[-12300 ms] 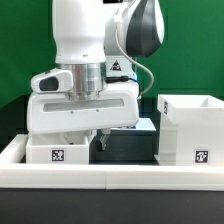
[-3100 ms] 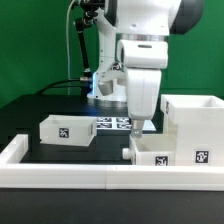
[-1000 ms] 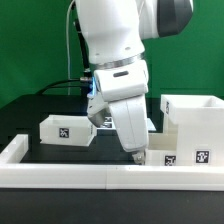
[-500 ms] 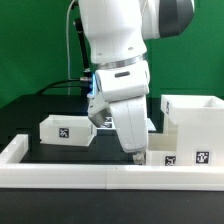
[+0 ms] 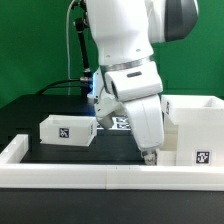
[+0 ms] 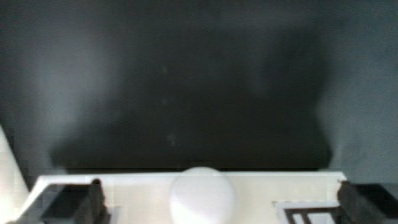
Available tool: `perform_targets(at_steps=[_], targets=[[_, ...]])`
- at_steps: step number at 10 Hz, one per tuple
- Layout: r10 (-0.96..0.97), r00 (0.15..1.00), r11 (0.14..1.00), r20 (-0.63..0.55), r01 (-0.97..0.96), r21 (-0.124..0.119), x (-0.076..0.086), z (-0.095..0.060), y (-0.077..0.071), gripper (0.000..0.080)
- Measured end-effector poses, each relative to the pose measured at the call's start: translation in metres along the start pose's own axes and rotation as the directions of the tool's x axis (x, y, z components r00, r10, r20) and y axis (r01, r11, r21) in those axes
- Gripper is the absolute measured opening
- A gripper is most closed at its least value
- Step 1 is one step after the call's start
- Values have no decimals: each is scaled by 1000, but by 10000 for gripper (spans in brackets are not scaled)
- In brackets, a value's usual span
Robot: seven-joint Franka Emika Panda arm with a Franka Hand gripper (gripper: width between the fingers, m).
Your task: Assemble drawer
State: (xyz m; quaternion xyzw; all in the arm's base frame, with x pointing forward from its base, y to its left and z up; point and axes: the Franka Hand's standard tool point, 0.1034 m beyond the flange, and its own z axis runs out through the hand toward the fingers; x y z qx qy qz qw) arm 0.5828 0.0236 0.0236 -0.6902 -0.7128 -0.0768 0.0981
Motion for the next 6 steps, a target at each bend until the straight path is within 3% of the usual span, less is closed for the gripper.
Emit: perform_targets(at_steps=[2, 6], targets=[[26, 1000, 1000, -9, -27, -2, 13, 2, 1, 648], [59, 998, 998, -9, -59, 7, 8, 4, -1, 648]])
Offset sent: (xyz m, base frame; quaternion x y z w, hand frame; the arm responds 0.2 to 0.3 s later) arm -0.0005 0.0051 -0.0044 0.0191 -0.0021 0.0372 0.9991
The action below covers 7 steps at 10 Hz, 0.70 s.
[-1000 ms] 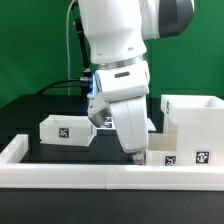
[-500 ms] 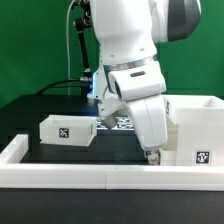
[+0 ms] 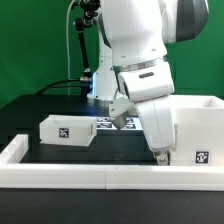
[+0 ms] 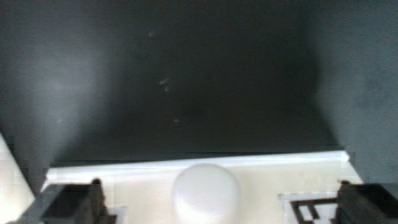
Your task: Assemble drawer
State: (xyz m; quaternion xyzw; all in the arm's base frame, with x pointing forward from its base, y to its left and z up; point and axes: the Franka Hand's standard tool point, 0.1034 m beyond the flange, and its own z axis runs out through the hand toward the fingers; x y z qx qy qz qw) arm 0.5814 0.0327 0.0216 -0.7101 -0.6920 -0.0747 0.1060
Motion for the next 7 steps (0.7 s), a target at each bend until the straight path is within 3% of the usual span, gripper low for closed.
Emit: perform_targets(at_steps=[2, 5, 7], targets=[[11, 1000, 999, 5, -11, 37, -29, -7, -3, 648], [46, 999, 998, 23, -47, 41, -64, -20, -3, 648], [80, 996, 996, 30, -81, 40, -85, -26, -16, 648]])
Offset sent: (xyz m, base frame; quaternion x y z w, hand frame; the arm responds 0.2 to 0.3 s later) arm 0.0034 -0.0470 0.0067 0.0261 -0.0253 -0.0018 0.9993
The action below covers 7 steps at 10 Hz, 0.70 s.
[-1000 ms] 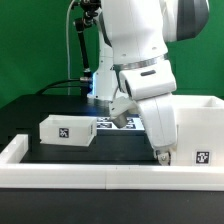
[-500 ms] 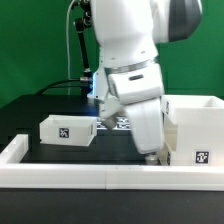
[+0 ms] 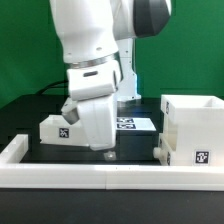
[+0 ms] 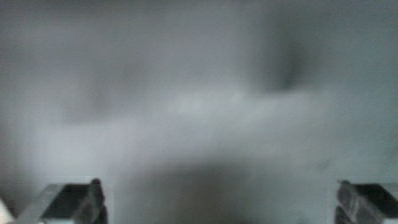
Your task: Assemble drawer
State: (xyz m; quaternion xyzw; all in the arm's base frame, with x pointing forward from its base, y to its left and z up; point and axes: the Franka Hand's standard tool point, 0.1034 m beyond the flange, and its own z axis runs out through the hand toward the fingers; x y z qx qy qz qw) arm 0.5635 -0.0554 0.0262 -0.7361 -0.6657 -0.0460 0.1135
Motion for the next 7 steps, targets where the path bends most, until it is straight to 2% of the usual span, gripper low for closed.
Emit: perform_targets(at_steps=[3, 4, 5, 7], targets=[[85, 996, 996, 29, -84, -26, -21, -23, -34, 648], [100, 994, 994, 37, -98, -40, -27, -34, -39, 648], [140, 989, 989, 47, -137, -53, -32, -40, -52, 648], [163, 985, 986, 48, -161, -36, -38, -37, -68, 648]])
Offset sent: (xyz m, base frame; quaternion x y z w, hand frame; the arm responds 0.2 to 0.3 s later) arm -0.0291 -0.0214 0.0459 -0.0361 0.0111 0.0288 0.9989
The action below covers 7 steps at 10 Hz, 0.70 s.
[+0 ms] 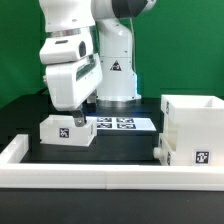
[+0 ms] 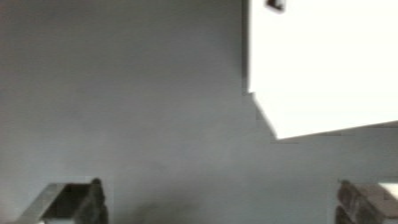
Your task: Assemble drawer
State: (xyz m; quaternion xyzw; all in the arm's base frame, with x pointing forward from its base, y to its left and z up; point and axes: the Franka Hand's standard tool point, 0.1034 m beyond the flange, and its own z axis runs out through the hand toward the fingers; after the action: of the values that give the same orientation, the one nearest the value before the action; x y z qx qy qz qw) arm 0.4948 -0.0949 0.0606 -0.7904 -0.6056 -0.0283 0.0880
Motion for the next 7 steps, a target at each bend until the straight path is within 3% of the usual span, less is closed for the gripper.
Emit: perform_targets(at_steps=[6, 7], targets=[[367, 930, 930, -1, -367, 2, 1, 1, 0, 648], [451, 892, 892, -14, -451, -28, -7, -1, -4, 648]])
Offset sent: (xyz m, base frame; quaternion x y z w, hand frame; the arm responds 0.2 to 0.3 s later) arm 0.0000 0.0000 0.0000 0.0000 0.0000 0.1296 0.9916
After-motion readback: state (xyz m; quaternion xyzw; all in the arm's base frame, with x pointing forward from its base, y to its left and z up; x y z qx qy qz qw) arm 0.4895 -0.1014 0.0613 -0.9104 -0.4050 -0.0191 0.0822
